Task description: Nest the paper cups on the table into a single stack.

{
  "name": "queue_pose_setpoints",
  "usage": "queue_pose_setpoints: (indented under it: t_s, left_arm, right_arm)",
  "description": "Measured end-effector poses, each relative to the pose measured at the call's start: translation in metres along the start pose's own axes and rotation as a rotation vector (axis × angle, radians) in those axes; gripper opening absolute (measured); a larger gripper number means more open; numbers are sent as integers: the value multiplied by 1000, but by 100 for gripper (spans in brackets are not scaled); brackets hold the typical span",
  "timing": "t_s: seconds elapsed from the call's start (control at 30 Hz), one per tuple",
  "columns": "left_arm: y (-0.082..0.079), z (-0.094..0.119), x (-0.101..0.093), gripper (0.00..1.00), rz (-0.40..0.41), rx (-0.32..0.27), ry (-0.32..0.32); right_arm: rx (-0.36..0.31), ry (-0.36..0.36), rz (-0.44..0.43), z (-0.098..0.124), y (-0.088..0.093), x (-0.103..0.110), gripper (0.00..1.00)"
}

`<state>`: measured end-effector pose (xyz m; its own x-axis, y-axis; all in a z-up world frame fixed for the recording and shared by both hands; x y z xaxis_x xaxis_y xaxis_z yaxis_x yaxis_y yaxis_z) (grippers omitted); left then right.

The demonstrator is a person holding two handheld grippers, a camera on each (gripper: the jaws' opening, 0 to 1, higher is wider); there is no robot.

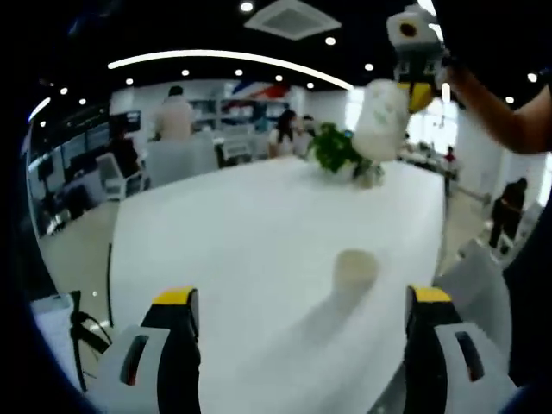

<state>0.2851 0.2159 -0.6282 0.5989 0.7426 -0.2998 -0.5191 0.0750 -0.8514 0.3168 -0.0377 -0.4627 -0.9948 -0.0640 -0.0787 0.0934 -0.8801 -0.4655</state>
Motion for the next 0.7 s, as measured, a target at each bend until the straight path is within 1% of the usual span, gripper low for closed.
queue_pose_setpoints:
  t_s: [0.03, 0.07, 0.17, 0.23, 0.27, 0.37, 0.43, 0.5, 0.7]
  left_arm:
    - [0, 0, 0, 99, 2, 0, 1]
    - [1, 1, 1, 99, 2, 1, 3]
    - [4, 2, 3, 99, -4, 7, 0]
    - [6, 2, 3, 99, 4, 12, 4]
    - [7, 2, 4, 99, 7, 12, 4]
    - [8, 2, 5, 99, 12, 12, -2]
    - [8, 2, 6, 99, 15, 5, -5]
    - [8, 2, 6, 99, 17, 2, -3]
    - [6, 4, 6, 99, 25, -19, -12]
  right_arm:
    - [41, -2, -8, -1, -2, -1, 0]
    - [67, -7, -7, -2, -3, -2, 0]
    - [126, -23, -14, -8, -10, -3, 0]
    - [186, -46, 17, -12, -11, -1, 0]
    - [206, -57, 12, -14, -12, 0, 0]
    - [238, -65, 11, -20, -15, -2, 0]
    - [271, -64, 17, -24, -14, -4, 0]
    - [287, -58, 11, -27, -13, -7, 0]
    - [309, -59, 7, -29, -11, -9, 0]
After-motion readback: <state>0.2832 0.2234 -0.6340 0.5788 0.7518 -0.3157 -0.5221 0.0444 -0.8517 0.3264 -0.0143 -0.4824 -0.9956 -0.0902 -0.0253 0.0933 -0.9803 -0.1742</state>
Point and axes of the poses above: the point that each gripper's makers call its tool centre point, and the gripper's own axes: z roughly backward along the fingers, x roughly to its left, y roughly out of its underside, the point moved 8 cm from there along z, roughly backward along the fingers, and after that the axes turned 15 degrees about z, right-handed, at the moved point
